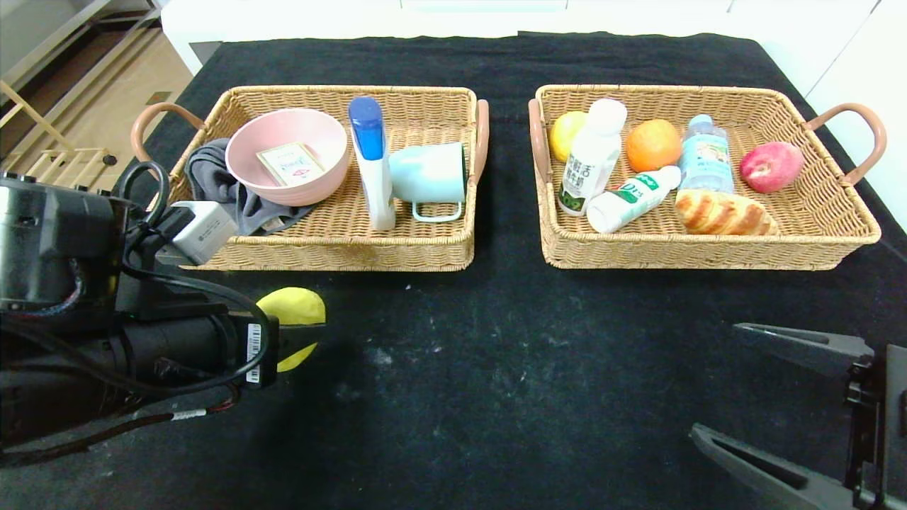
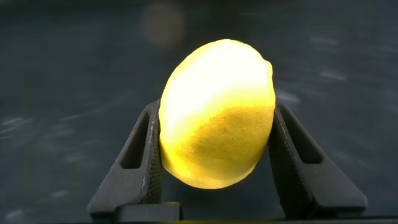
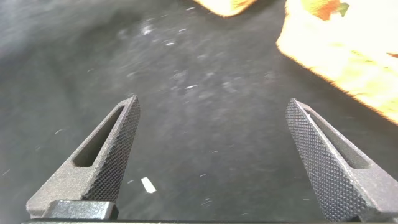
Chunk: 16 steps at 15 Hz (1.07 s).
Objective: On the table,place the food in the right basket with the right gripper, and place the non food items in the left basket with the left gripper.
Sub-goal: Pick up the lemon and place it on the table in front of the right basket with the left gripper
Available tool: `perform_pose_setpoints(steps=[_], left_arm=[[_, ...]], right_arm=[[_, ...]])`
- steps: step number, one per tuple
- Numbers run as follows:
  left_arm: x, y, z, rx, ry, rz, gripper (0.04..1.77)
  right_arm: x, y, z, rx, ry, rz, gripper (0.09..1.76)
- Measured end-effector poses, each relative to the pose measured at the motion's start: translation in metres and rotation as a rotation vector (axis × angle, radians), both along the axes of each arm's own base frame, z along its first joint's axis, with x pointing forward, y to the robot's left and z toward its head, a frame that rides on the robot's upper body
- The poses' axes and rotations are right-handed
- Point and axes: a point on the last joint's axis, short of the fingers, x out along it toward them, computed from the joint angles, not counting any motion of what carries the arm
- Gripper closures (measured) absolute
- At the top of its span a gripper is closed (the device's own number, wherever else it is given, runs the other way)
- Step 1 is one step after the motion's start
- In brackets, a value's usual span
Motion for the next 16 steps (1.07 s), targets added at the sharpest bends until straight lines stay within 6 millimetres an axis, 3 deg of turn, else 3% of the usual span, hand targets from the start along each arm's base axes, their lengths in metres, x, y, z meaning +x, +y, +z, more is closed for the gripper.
perform_pose_setpoints(steps=[5, 12, 16], left_arm=[[-0.01, -0.05, 0.013, -0.051, -0.025, -0.206, 0.8], [0.017, -0.124, 0.012, -0.034, -0.066, -0.244, 0.8], [0.029, -0.156, 0.009, 0.0, -0.058, -0.258, 0.8]], right_arm=[[0.001, 0.0, 0.005, 0.009, -0.014, -0.015, 0.14], [0.003, -0.002, 0.012, 0.02, -0.04, -0.066, 0.14], [0.0, -0.005, 0.017, 0.033, -0.065, -0.076, 0.14]])
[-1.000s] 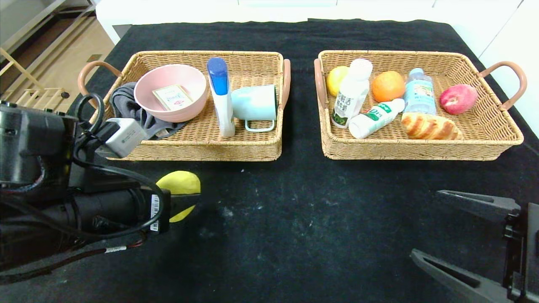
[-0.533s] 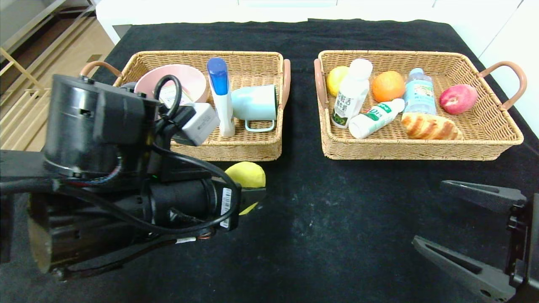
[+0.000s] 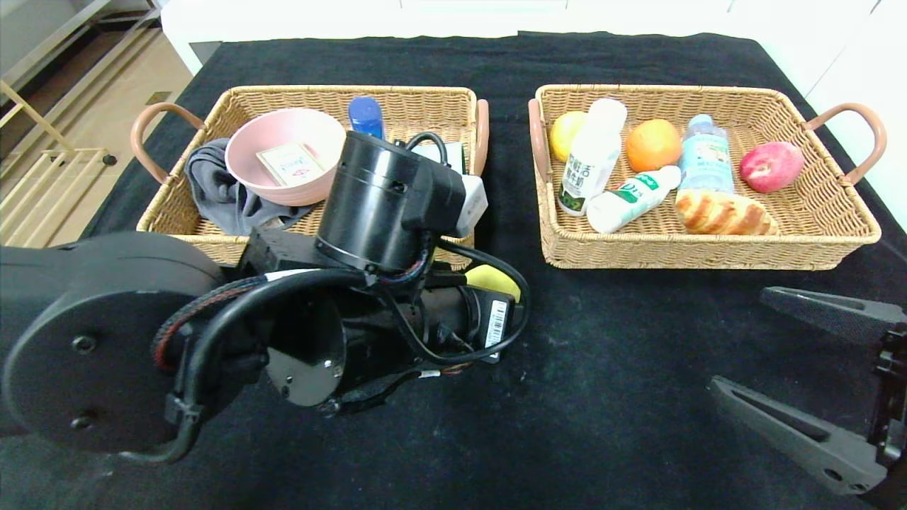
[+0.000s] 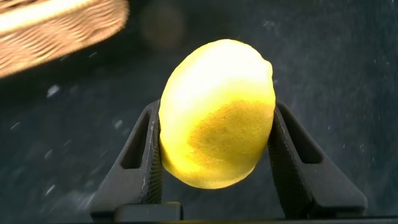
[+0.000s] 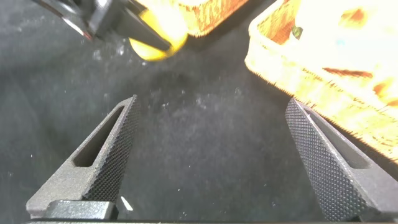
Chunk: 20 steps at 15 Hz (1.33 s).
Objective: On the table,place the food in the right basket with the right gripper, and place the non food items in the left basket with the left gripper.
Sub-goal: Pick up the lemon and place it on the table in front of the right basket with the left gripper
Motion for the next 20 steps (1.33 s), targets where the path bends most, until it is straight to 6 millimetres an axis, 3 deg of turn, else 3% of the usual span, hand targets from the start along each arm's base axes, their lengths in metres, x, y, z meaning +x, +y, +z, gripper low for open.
perform_pose_setpoints(steps=[8, 15, 20], left_arm=[[0.003, -0.046, -0.031, 0.082, 0.05, -0.062, 0.8], [0.007, -0.055, -0.042, 0.107, 0.056, -0.056, 0.8], [0.007, -0.055, -0.043, 0.111, 0.052, -0.049, 0.46]], right_arm=[[-0.007, -0.005, 0.009, 0.026, -0.044, -0.004, 0.14], [-0.01, -0.006, 0.006, 0.014, -0.027, 0.006, 0.14], [-0.012, -0.005, 0.008, 0.019, -0.031, 0.021, 0.14]])
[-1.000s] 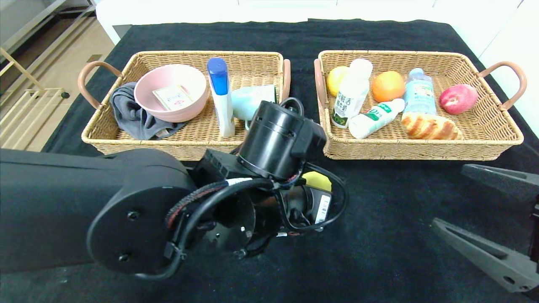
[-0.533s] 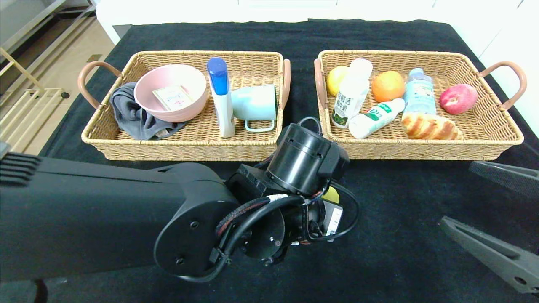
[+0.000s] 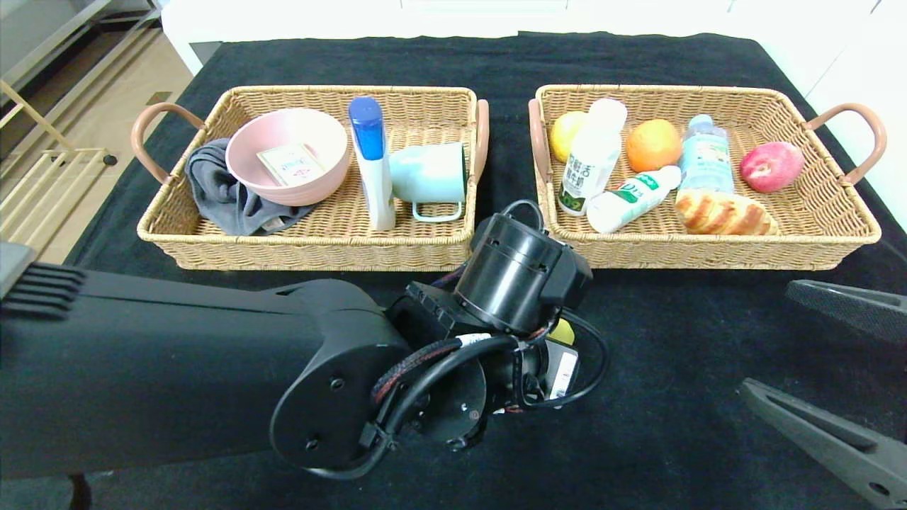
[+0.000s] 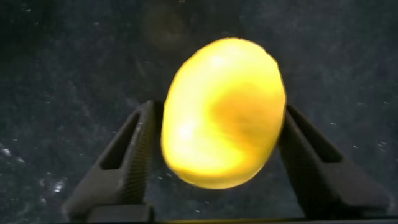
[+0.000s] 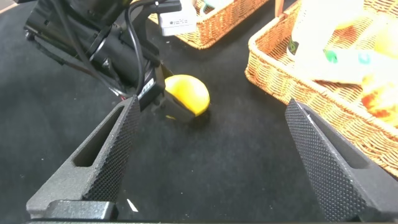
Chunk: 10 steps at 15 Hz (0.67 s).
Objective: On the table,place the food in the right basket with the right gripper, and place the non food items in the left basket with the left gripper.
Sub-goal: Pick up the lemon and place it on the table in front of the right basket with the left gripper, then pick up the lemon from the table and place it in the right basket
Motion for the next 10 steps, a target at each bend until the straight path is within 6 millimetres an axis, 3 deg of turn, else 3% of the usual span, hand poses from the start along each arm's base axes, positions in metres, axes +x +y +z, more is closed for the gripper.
perform_pose_setpoints(steps=[10], left_arm=[[-0.022, 0.02, 0.022, -0.039, -0.033, -0.021, 0.2]], right_arm=[[-0.001, 0.0, -0.003, -0.006, 0.01, 0.009, 0.14]])
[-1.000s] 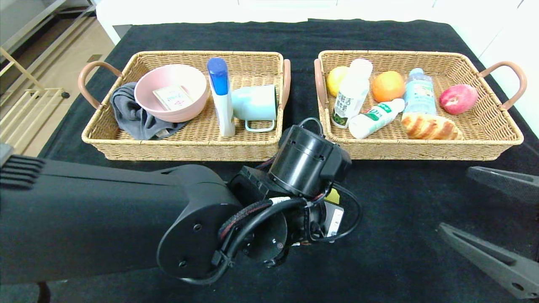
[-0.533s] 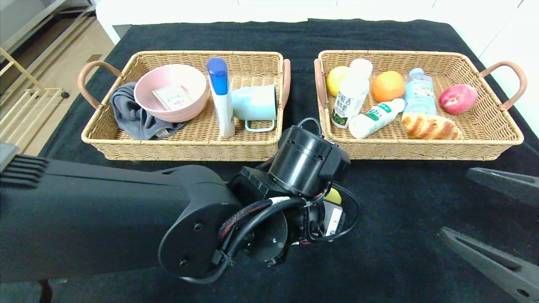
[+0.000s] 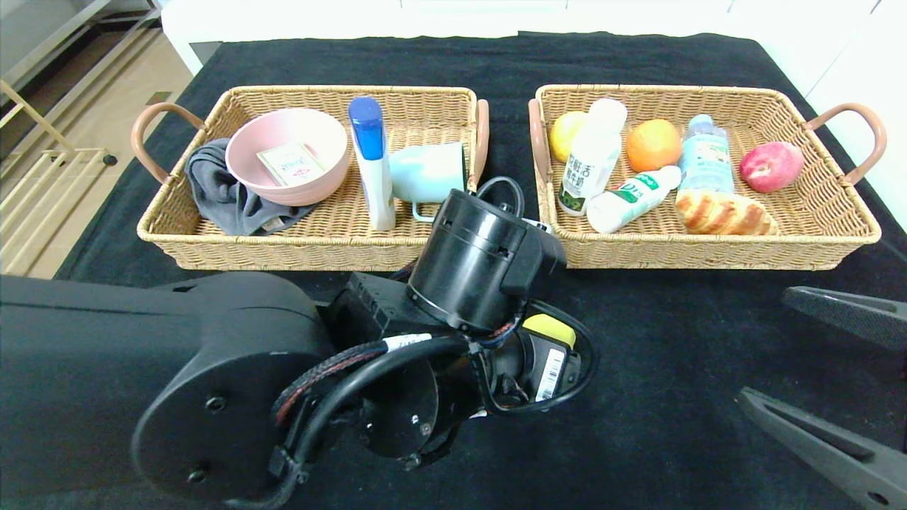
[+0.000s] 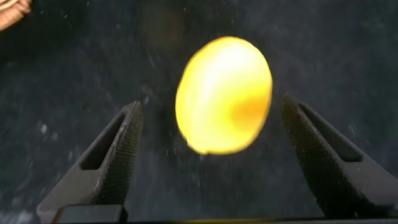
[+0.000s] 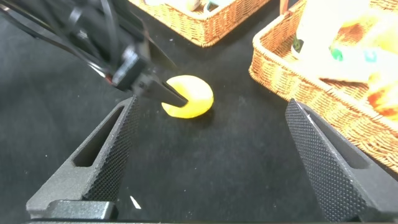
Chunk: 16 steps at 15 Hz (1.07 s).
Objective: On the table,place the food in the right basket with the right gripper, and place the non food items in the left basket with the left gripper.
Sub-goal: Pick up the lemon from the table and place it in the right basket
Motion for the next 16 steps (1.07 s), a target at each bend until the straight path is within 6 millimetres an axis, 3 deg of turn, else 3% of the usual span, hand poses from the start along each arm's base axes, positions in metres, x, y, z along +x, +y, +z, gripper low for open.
perform_pose_setpoints(steps=[5, 12, 16], left_arm=[[-0.01, 0.037, 0.015, -0.056, -0.154, -0.038, 0.15], [-0.003, 0.107, -0.005, -0.208, -0.319, -0.162, 0.12], [-0.012, 0.134, -0.017, -0.192, -0.319, -0.167, 0.11]], right_arm=[[0.001, 0.001, -0.005, -0.023, 0.038, 0.007, 0.14], [0.01, 0.006, -0.016, -0.056, 0.095, 0.001, 0.14], [0.012, 0.008, -0.018, -0.061, 0.106, 0.001, 0.14]])
